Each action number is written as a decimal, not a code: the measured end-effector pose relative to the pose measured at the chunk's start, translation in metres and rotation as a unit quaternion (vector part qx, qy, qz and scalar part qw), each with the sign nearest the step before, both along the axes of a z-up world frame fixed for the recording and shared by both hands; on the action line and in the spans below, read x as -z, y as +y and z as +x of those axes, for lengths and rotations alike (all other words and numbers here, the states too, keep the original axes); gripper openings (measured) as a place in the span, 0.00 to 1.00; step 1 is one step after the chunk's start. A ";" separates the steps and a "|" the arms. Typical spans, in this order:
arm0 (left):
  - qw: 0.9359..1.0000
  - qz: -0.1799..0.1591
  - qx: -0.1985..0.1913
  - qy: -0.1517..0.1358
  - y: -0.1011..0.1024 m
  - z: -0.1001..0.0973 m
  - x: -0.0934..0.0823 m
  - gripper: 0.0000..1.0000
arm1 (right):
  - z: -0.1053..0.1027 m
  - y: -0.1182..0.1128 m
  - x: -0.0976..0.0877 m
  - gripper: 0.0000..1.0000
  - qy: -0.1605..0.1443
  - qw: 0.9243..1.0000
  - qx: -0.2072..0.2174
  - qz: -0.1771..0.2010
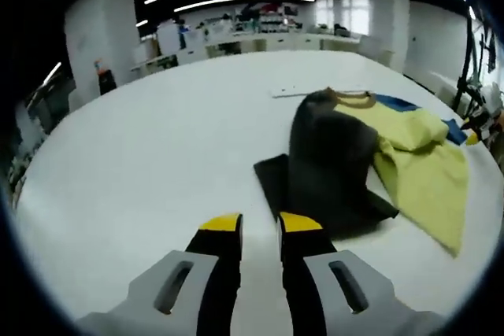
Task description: Fold the garment on the visible template until the final outline fits inside the template.
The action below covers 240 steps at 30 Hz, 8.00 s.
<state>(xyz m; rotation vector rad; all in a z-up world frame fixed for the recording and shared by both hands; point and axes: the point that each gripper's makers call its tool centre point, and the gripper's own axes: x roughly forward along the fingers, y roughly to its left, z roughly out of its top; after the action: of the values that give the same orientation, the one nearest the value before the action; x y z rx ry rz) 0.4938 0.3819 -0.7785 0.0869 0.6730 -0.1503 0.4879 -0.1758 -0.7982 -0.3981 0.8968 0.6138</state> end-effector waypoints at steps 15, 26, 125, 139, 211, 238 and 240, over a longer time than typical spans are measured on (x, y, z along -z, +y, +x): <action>0.997 -0.064 -0.029 0.019 -0.010 0.009 0.017 0.08 | 0.003 -0.001 0.002 0.33 -0.005 0.999 0.025 0.036; 0.997 -0.073 -0.026 0.025 -0.015 0.007 0.017 0.02 | 0.003 0.000 0.002 0.00 -0.018 0.999 0.021 0.015; 0.985 0.016 -0.167 -0.035 0.087 -0.127 -0.021 0.25 | -0.008 -0.068 -0.026 0.34 0.026 0.964 0.259 0.059; 0.980 0.037 -0.193 -0.014 0.103 -0.131 -0.009 0.26 | -0.036 -0.066 -0.013 0.31 0.021 0.940 0.338 0.030; 0.981 0.042 -0.183 0.040 0.127 -0.104 0.003 0.00 | -0.044 -0.104 -0.005 0.00 0.017 0.924 0.377 0.053; 0.991 -0.048 -0.124 -0.029 0.044 -0.090 -0.032 0.52 | -0.034 -0.001 -0.046 0.43 0.011 0.960 0.247 0.134; 0.991 -0.053 -0.114 -0.032 0.033 -0.090 -0.033 0.53 | -0.034 0.012 -0.049 0.44 0.013 0.962 0.232 0.144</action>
<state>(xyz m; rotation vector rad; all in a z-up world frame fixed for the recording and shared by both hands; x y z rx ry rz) 0.4041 0.4149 -0.7452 -0.0874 0.6042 0.0374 0.4538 -0.1633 -0.7496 0.0868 0.8712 0.3075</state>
